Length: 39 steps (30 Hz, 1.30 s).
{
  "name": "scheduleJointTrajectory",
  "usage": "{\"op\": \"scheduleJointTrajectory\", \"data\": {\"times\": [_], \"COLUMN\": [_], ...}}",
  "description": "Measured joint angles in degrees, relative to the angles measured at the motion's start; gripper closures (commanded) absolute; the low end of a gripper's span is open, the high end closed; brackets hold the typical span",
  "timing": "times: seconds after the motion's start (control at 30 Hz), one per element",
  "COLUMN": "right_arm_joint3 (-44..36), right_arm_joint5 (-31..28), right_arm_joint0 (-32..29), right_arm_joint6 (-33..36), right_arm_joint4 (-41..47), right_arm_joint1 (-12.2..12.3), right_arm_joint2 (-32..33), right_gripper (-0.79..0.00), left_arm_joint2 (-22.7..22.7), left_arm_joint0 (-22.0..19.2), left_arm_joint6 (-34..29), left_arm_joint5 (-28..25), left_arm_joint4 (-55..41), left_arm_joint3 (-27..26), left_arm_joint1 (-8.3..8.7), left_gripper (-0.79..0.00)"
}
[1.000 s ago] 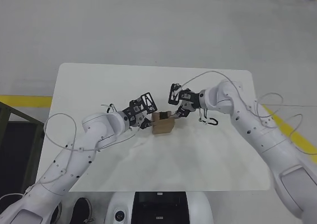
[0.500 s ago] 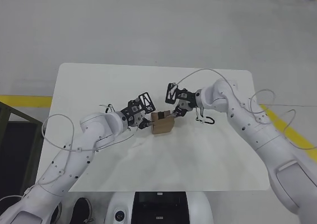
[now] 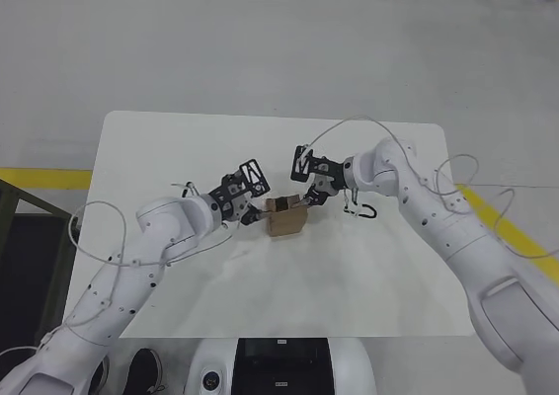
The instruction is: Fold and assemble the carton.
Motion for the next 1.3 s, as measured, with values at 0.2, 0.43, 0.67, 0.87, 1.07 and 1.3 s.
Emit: {"op": "scheduleJointTrajectory", "data": {"times": [0.2, 0.43, 0.67, 0.87, 1.07, 1.3], "right_arm_joint3": [1.0, 2.1, 3.7, 4.6, 5.3, 6.5], "right_arm_joint5": [-1.0, -2.4, -4.4, -4.6, -4.6, -4.6], "right_arm_joint0": [0.4, 0.7, 1.4, 2.1, 3.1, 4.6], "right_arm_joint6": [-1.2, -2.5, -2.9, -4.7, -6.8, -8.4], "right_arm_joint4": [0.1, -0.5, -0.8, -0.2, 0.3, 1.4], "right_arm_joint1": [-0.5, -0.9, -1.5, -2.0, -2.1, -2.3], "right_arm_joint2": [-0.1, -0.3, -0.9, -2.0, -3.9, -6.9], "right_gripper": [-0.785, -0.785, -0.785, -0.785, -0.785, -0.785], "left_arm_joint2": [0.9, 2.7, 3.0, 2.5, 1.7, 0.9], "left_arm_joint0": [-0.3, -1.7, -2.2, -1.4, -0.8, -0.1], "left_arm_joint6": [-0.4, -1.3, -2.1, -2.4, -2.6, -2.6], "left_arm_joint5": [0.0, -0.1, -0.3, -0.7, -0.8, -1.1], "left_arm_joint4": [0.2, 0.6, 1.1, 1.4, 1.2, 1.1], "left_arm_joint3": [0.2, 1.1, 1.5, 0.7, -0.1, -0.9], "left_arm_joint1": [-0.32, -0.88, -1.11, -1.08, -1.03, -0.98], "left_gripper": [-0.785, -0.785, -0.785, -0.785, -0.785, -0.785]}}
